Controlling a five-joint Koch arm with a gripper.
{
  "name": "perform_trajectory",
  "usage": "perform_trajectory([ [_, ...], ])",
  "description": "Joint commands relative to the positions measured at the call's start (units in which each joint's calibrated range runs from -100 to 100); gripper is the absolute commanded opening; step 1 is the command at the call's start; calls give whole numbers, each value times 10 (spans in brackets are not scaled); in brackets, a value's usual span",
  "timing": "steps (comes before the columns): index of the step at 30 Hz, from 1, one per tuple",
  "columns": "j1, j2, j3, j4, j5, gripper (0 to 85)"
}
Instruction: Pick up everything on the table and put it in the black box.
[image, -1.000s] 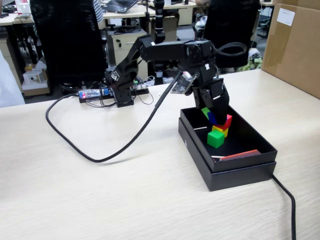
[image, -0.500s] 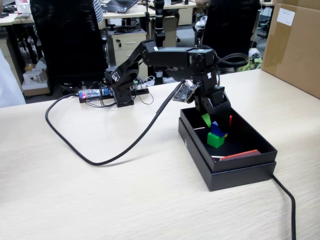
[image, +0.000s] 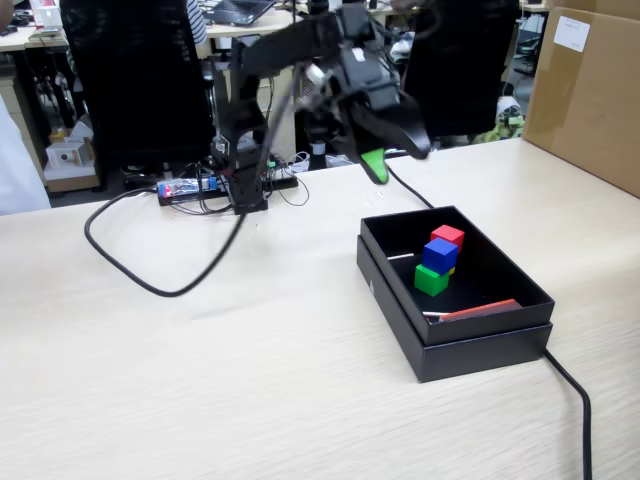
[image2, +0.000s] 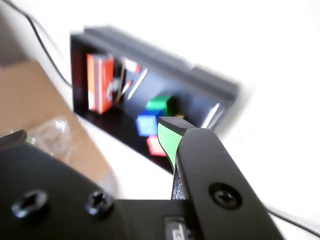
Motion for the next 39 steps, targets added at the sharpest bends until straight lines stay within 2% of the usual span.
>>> perform_trajectory([
  [1,-31,-191,-99,40,-22,505],
  [4,-61,-312,-267,111,-36,507],
  [9,-98,-479,-564,306,-64,500],
  [16,-106,-633,-835,436,-67,517],
  [26,-126,-700,-995,546,-69,544],
  [39,-131,-700,-1196,769,-106,544],
])
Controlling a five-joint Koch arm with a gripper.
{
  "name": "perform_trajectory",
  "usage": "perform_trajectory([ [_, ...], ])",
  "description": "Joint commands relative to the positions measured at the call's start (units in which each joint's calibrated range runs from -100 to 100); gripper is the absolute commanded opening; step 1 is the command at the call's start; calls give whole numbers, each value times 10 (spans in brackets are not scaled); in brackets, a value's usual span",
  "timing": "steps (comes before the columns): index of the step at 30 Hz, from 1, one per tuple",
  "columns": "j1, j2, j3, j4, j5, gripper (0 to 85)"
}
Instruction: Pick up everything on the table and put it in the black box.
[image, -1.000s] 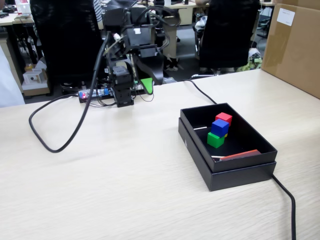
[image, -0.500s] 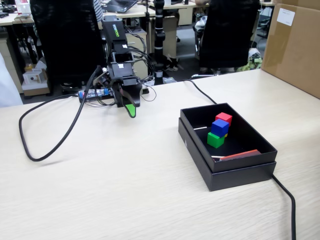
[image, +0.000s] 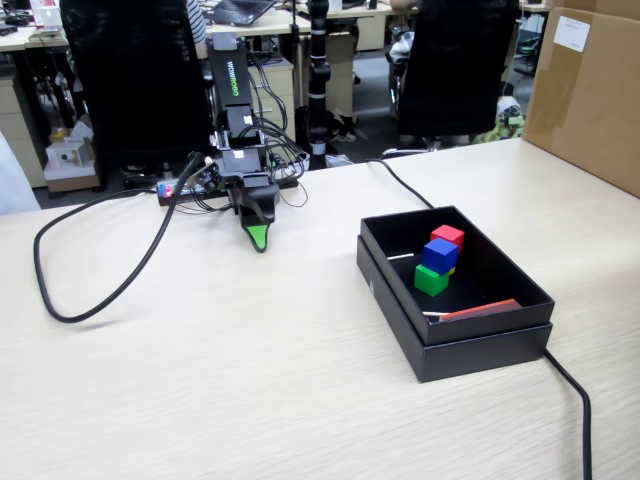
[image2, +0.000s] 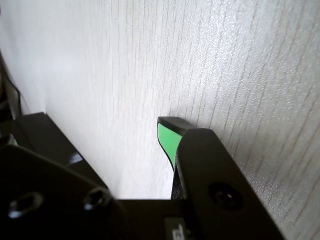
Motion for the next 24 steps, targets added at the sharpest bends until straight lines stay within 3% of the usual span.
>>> perform_trajectory([
  [1,0,-9,-25,64,-7,543],
  [24,0,8,-54,16,-6,504],
])
